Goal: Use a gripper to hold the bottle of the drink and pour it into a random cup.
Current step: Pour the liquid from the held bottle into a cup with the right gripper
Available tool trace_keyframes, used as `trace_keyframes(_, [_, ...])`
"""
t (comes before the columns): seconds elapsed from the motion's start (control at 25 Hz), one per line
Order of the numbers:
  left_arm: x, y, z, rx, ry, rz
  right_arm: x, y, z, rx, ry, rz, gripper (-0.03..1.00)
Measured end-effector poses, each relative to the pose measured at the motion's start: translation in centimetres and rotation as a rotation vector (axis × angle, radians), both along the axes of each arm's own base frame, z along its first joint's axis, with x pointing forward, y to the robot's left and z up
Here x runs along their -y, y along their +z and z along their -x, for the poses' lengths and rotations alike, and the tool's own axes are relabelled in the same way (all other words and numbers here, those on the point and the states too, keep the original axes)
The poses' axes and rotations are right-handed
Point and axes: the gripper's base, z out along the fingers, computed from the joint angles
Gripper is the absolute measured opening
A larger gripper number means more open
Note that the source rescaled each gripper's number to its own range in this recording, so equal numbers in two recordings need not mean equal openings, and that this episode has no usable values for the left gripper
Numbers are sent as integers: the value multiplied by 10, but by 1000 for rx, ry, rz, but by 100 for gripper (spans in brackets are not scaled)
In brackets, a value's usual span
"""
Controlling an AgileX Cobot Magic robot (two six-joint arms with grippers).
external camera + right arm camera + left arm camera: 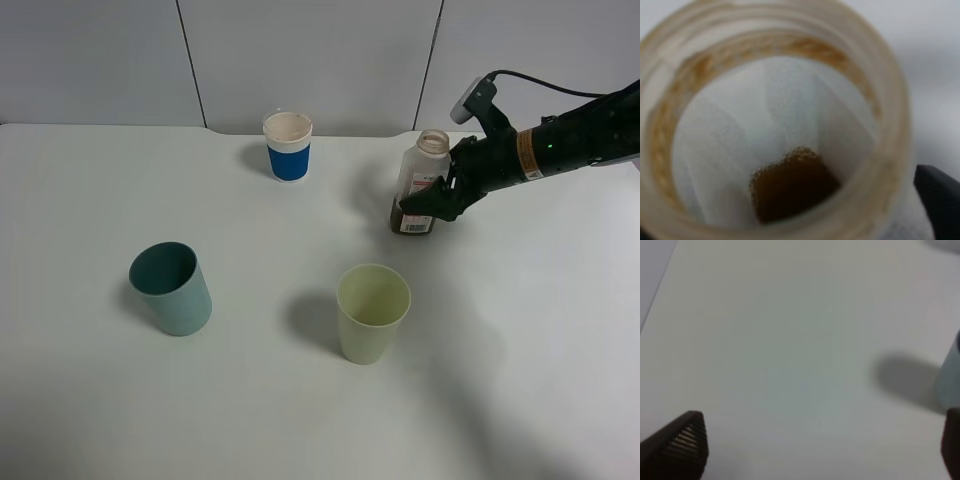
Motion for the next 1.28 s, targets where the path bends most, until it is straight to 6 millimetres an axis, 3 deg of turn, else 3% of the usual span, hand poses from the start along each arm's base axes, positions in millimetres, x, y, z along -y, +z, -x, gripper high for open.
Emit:
trace_keyframes(0.52, [0,0,0,0,0,0,-3,2,2,54,83,-4,70])
trace_keyframes(0.92, [0,0,0,0,0,0,-12,3,5,-42,36,-59,69])
trace_keyframes(1.28, [0,0,0,0,0,0,-12,3,5,-71,12,-73,34])
